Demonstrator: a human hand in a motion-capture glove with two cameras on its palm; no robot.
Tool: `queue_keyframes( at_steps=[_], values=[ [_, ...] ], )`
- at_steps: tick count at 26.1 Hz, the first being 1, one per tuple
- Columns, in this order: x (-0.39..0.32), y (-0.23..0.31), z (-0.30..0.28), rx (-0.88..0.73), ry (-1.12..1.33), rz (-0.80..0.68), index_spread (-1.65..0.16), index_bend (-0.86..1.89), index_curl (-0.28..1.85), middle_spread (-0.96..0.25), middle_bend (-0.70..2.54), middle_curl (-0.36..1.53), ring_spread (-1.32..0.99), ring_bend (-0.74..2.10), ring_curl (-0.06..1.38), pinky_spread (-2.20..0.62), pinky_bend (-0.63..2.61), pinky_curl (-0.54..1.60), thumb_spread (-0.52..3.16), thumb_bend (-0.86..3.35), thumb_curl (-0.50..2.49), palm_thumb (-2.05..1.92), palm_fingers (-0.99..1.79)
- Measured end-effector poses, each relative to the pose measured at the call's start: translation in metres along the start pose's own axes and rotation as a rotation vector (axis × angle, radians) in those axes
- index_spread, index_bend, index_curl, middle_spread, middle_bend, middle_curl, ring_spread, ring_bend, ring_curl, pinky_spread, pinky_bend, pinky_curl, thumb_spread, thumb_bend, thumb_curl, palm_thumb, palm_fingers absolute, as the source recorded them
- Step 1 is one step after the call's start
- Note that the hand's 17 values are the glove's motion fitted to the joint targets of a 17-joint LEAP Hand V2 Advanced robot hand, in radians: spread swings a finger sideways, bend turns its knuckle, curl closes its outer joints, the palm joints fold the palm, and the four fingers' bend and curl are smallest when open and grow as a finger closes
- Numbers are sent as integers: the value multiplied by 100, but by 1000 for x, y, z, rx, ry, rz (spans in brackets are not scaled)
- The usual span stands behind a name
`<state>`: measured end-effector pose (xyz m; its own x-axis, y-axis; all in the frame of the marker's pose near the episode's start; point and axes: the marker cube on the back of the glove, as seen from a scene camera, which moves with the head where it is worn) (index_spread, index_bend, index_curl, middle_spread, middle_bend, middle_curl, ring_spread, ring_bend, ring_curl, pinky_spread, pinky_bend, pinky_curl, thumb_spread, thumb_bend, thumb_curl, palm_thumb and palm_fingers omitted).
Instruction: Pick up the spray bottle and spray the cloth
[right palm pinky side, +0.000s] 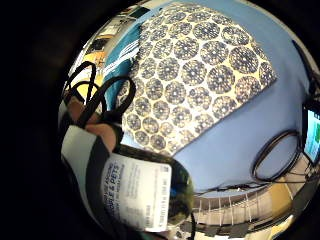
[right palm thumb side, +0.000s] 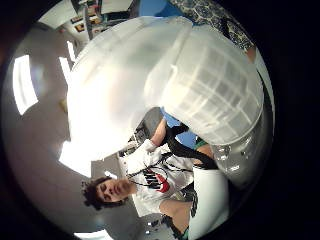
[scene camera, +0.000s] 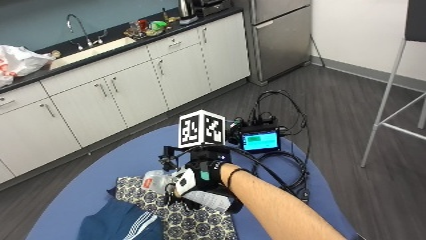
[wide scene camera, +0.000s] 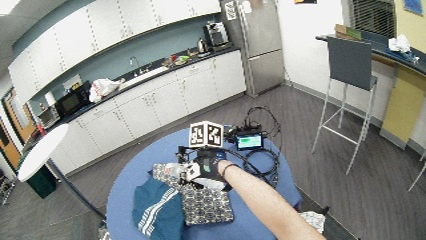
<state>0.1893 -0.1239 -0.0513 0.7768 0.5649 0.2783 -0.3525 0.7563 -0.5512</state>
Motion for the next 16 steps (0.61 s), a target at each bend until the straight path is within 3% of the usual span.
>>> queue_keyframes(
  at_steps=[16],
  values=[
    [8, -5, 21, -77, 25, 59, -18, 13, 33, -9, 56, 48, -11, 68, 43, -6, 47, 34, 89, -2, 54, 89, 126]
  ],
)
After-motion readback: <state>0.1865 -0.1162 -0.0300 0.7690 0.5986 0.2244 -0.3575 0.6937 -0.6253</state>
